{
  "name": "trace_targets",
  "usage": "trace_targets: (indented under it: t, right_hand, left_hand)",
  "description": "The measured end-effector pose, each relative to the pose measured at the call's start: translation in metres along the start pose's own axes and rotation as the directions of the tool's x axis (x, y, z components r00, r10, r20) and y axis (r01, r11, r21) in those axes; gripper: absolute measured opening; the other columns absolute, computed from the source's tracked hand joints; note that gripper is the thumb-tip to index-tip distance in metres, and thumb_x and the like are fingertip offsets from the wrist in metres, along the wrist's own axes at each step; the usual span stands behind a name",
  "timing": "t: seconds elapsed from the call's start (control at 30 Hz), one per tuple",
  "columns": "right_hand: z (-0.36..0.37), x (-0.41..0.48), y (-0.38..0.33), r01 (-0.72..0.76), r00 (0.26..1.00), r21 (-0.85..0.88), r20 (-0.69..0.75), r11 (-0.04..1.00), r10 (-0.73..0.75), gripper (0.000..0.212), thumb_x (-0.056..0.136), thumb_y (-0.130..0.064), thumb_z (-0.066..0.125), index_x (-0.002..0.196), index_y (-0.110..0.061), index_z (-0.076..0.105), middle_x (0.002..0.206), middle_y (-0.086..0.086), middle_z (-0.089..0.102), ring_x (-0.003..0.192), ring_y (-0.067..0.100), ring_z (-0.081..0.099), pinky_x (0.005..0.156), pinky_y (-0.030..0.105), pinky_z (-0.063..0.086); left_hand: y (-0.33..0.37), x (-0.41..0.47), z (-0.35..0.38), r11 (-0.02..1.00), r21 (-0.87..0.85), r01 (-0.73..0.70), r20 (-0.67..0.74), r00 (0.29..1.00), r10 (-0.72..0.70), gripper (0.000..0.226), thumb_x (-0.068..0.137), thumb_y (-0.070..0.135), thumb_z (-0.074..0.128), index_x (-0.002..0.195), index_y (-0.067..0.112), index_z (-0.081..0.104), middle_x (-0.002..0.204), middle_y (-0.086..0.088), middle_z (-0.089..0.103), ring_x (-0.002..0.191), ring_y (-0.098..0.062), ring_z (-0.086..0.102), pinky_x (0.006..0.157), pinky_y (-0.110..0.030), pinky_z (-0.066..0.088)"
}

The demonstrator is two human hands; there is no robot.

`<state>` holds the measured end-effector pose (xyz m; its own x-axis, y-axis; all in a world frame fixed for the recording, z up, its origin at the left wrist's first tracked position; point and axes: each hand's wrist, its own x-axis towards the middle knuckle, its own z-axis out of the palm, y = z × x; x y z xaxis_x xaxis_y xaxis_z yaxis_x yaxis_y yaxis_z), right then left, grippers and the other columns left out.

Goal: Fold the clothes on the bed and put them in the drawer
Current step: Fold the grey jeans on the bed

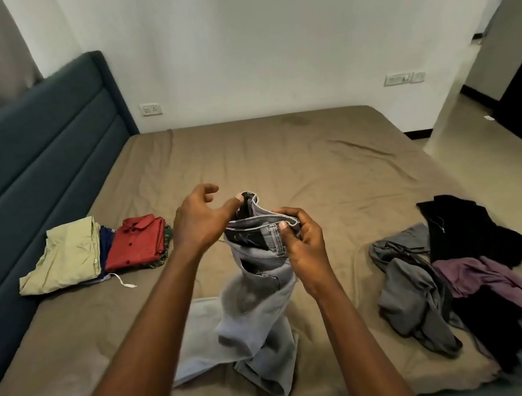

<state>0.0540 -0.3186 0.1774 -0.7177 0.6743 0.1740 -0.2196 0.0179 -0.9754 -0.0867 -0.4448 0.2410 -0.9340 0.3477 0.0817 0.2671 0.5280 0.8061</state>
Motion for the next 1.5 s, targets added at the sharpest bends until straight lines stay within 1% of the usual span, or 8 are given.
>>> trace_targets:
  t: [0.17,0.37,0.53,0.73,0.9,1.13,1.3,1.5]
  right_hand:
    - [0.01,0.005,-0.037,0.173,0.975,-0.018,0.142,0.985,-0.168,0.024,0.097,0.007,0.058,0.109,-0.011,0.069,0.108,0.006,0.073,0.105,0.022,0.069,0.094,0.033,0.056]
    - [0.016,0.06,-0.09,0.349,0.936,-0.041,-0.035,0.936,-0.35,0.025,0.093,0.008,0.064,0.109,-0.008,0.073,0.105,0.002,0.075,0.099,0.011,0.07,0.092,0.024,0.054]
    - [0.017,0.106,-0.141,0.479,0.866,-0.056,-0.135,0.876,-0.482,0.025,0.096,0.007,0.059,0.108,-0.012,0.071,0.102,-0.002,0.071,0.093,0.003,0.066,0.086,0.019,0.05]
    - [0.033,0.151,-0.231,0.61,0.781,-0.083,-0.107,0.788,-0.616,0.024,0.094,0.006,0.058,0.112,-0.005,0.07,0.101,-0.006,0.069,0.092,0.004,0.065,0.088,0.026,0.052]
    - [0.041,0.161,-0.322,0.875,0.403,-0.222,-0.156,0.429,-0.902,0.032,0.098,0.0,0.054,0.129,-0.011,0.055,0.111,-0.006,0.063,0.086,0.004,0.059,0.082,0.027,0.049]
    - [0.042,0.196,-0.369,0.682,0.477,-0.55,-0.167,0.483,-0.863,0.035,0.102,-0.014,0.043,0.135,-0.018,0.052,0.113,-0.008,0.065,0.095,0.021,0.064,0.078,0.03,0.041]
    - [0.063,0.185,-0.413,0.746,0.404,-0.592,0.039,0.304,-0.914,0.043,0.105,-0.051,0.034,0.126,-0.027,0.064,0.13,-0.007,0.065,0.12,0.014,0.06,0.108,0.042,0.04]
    - [0.097,0.181,-0.415,0.746,0.645,-0.507,0.389,0.431,-0.658,0.067,0.095,-0.077,0.031,0.072,-0.024,0.066,0.073,-0.008,0.07,0.076,0.014,0.065,0.078,0.041,0.054]
  left_hand:
    - [0.012,0.05,-0.027,0.869,0.49,-0.062,0.372,0.917,-0.145,0.013,0.086,0.014,0.068,0.096,0.007,0.072,0.075,-0.011,0.07,0.058,-0.019,0.069,0.043,-0.025,0.05]
    - [0.058,0.078,-0.112,0.99,0.062,-0.126,0.132,0.984,0.117,0.021,0.093,0.008,0.058,0.101,0.016,0.075,0.094,-0.009,0.075,0.075,-0.02,0.068,0.06,-0.024,0.053]
    - [0.102,0.036,-0.132,0.879,-0.202,-0.433,0.33,0.814,0.477,0.029,0.097,0.021,0.058,0.12,0.008,0.071,0.109,-0.001,0.075,0.099,-0.009,0.069,0.08,-0.017,0.053]
    - [0.127,0.047,-0.142,0.76,0.056,-0.647,-0.106,0.753,0.649,0.039,0.078,0.055,0.08,0.095,0.021,0.073,0.083,0.007,0.073,0.072,-0.006,0.067,0.065,-0.044,0.057]
    - [0.221,0.051,-0.167,0.582,-0.121,-0.804,-0.693,0.488,0.531,0.028,0.099,0.033,0.069,0.106,0.008,0.06,0.086,0.012,0.063,0.078,0.004,0.063,0.069,-0.017,0.048]
    - [0.287,0.054,-0.188,0.62,0.125,-0.775,-0.675,0.391,0.625,0.037,0.102,0.046,0.059,0.114,0.012,0.059,0.083,0.016,0.063,0.069,0.005,0.061,0.061,-0.004,0.037]
    - [0.32,0.066,-0.186,0.743,0.058,-0.667,-0.528,0.611,0.59,0.041,0.102,0.052,0.053,0.122,0.016,0.053,0.109,-0.004,0.072,0.096,-0.025,0.067,0.078,-0.03,0.05]
    - [0.32,0.059,-0.169,0.656,-0.179,-0.734,-0.401,0.663,0.632,0.02,0.108,0.031,0.039,0.123,0.019,0.037,0.109,-0.006,0.068,0.097,-0.019,0.067,0.08,-0.03,0.052]
